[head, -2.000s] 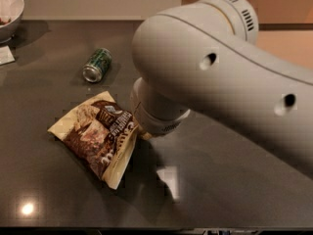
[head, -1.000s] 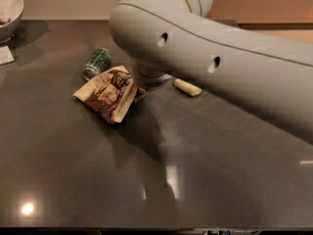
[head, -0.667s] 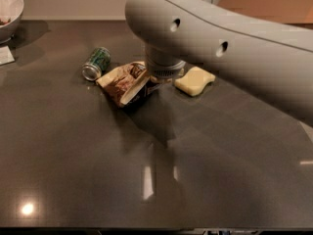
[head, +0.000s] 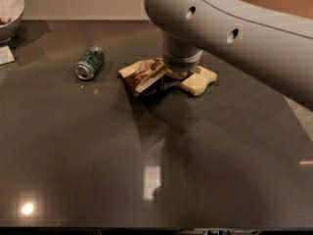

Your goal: Move brown chip bag near sponge

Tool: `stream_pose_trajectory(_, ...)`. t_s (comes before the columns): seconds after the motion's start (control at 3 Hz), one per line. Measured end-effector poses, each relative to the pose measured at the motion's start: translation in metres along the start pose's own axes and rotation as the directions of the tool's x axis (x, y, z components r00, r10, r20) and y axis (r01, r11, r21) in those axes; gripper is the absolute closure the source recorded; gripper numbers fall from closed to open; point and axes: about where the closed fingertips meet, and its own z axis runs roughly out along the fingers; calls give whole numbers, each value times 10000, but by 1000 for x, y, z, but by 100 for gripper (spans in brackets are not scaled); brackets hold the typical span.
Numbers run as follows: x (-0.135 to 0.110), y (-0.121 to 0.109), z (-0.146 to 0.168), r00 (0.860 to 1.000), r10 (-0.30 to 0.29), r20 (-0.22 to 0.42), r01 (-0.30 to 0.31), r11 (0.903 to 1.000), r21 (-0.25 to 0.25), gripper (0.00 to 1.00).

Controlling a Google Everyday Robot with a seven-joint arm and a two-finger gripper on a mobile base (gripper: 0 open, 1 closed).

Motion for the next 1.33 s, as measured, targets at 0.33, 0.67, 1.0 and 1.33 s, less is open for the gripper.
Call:
stream_pose_trajectory(0.33, 5, 1, -1, 9992, 377, 133, -372, 9988, -314, 60)
stream_pose_trajectory(0.67, 1, 3, -4, 9972, 366, 657, -317, 9968, -740, 37)
stream_pose_trajectory(1.0, -5, 5, -9, 9897, 274, 1403, -91, 9915, -1300, 13)
stream_pose_trajectory(1.33, -7, 7, -10, 9888, 230, 1473, -30, 9909, -1346, 0)
